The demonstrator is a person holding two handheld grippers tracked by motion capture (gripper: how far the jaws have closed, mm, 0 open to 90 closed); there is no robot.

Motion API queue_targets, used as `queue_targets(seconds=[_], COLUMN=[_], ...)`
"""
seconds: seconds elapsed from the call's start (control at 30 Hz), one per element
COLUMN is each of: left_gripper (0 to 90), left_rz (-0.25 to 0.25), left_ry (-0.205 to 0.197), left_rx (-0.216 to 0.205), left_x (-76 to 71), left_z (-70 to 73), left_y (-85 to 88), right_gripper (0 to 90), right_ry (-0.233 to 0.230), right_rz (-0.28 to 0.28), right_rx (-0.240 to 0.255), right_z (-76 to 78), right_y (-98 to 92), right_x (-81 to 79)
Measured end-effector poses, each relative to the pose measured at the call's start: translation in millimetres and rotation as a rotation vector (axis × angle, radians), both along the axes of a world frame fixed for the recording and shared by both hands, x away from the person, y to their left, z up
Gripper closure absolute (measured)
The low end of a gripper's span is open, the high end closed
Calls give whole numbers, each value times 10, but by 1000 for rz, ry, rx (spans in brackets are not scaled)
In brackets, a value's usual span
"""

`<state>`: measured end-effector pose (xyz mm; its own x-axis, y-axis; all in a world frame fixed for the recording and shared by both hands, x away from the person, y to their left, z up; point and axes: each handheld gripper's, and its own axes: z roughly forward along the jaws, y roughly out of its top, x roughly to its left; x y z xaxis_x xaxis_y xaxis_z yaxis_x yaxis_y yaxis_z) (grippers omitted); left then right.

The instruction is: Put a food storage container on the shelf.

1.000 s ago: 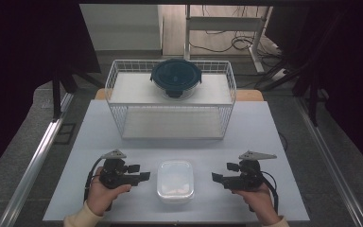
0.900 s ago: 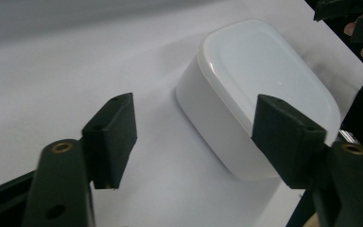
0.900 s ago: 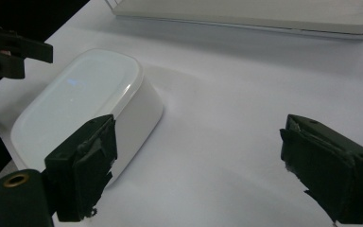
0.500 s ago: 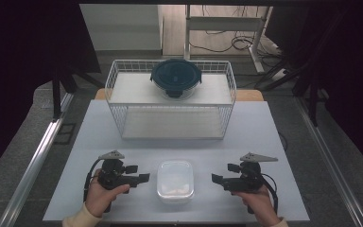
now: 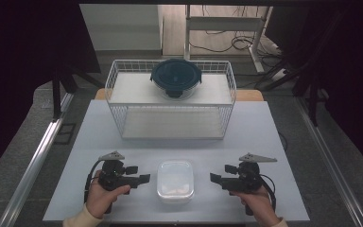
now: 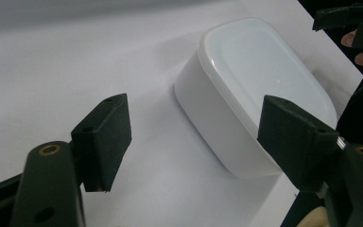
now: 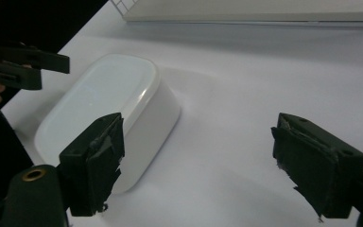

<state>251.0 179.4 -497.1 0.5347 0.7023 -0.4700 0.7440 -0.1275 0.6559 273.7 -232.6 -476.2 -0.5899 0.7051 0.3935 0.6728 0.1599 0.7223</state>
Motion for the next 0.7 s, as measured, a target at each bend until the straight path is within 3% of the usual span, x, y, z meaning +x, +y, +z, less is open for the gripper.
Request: queue_targets(seconds=[0.47,0.7], left_gripper=[254,262], left_rz=[-18,-15], left_ry=[45,71], left_rx=[-32,-85], left_x=[-5,18], left_z=[-32,-34], left_y=[-95,-115], right_gripper=[237,289], right_ry=[43,110], right_rz=[67,89], right_rx=[14,68], right_z=[7,-24], right_y=[148,216], right_x=[-50,-17])
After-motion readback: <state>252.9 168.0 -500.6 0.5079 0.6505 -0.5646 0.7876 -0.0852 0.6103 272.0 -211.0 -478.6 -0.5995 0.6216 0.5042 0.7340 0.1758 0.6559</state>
